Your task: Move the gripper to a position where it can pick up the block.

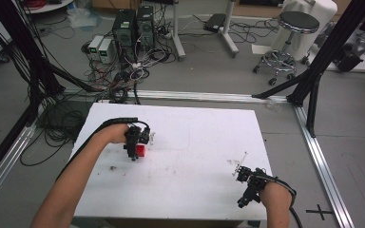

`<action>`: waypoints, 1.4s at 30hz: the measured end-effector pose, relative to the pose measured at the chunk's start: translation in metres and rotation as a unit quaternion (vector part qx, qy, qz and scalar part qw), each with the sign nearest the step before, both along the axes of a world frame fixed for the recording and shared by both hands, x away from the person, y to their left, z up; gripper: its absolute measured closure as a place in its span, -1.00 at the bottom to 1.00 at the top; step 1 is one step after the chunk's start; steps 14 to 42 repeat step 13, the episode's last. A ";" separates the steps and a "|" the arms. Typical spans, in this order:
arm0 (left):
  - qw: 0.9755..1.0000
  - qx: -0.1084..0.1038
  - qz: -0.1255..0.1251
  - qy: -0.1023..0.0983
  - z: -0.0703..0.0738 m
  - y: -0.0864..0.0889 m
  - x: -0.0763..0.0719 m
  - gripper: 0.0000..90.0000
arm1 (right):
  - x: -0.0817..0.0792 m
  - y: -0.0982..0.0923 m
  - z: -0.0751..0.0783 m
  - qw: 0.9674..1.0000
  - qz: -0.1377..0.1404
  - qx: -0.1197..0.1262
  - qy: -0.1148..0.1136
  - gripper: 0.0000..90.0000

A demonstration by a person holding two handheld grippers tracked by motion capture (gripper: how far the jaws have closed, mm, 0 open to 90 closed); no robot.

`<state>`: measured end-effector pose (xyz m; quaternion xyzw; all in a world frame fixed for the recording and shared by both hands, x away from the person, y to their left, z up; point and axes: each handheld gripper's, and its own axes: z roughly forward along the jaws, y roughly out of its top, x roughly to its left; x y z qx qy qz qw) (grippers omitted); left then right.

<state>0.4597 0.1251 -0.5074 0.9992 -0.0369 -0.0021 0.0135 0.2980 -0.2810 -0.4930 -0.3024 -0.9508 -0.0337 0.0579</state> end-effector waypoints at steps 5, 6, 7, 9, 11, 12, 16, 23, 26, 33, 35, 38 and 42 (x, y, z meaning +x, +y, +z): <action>1.000 0.003 -0.004 0.005 -0.004 -0.003 0.000 -0.48 | -0.001 0.001 0.000 1.000 -0.006 0.005 0.006 -0.98; 1.000 0.003 -0.004 0.005 -0.004 -0.003 0.000 -0.48 | -0.001 0.001 0.000 1.000 -0.006 0.005 0.006 -0.98; 1.000 0.002 -0.003 0.005 -0.005 -0.003 -0.001 -0.48 | -0.001 0.002 0.001 1.000 -0.007 0.004 0.007 -0.98; 1.000 0.002 -0.002 0.005 -0.004 -0.003 -0.001 -0.48 | -0.001 0.002 0.001 1.000 -0.007 0.003 0.007 -0.98; 1.000 0.000 -0.001 0.004 -0.003 -0.003 -0.001 -0.49 | -0.001 0.002 0.001 1.000 -0.004 0.005 0.006 -0.98; 1.000 0.000 -0.001 0.004 -0.003 -0.003 -0.001 -0.49 | -0.001 0.002 0.001 1.000 -0.004 0.005 0.006 -0.98; 1.000 0.000 -0.001 0.005 -0.003 -0.003 -0.001 -0.49 | -0.001 0.002 0.001 1.000 -0.004 0.004 0.006 -0.98; 1.000 0.000 -0.001 0.005 -0.003 -0.003 -0.001 -0.49 | -0.001 0.002 0.001 1.000 -0.004 0.004 0.006 -0.98; 1.000 0.000 -0.001 0.005 -0.003 -0.003 -0.001 -0.49 | -0.001 0.002 0.001 1.000 -0.004 0.004 0.006 -0.98; 1.000 0.000 -0.001 0.005 -0.003 -0.003 -0.001 -0.49 | -0.001 0.002 0.001 1.000 -0.004 0.004 0.006 -0.98; 1.000 0.000 -0.001 0.005 -0.003 -0.003 -0.001 -0.49 | -0.001 0.002 0.001 1.000 -0.004 0.004 0.006 -0.98; 1.000 0.000 -0.001 0.005 -0.003 -0.003 -0.001 -0.49 | -0.001 0.002 0.001 1.000 -0.004 0.004 0.006 -0.98; 1.000 0.000 -0.001 0.005 -0.003 -0.003 -0.001 -0.49 | -0.001 0.002 0.001 1.000 -0.004 0.004 0.006 -0.98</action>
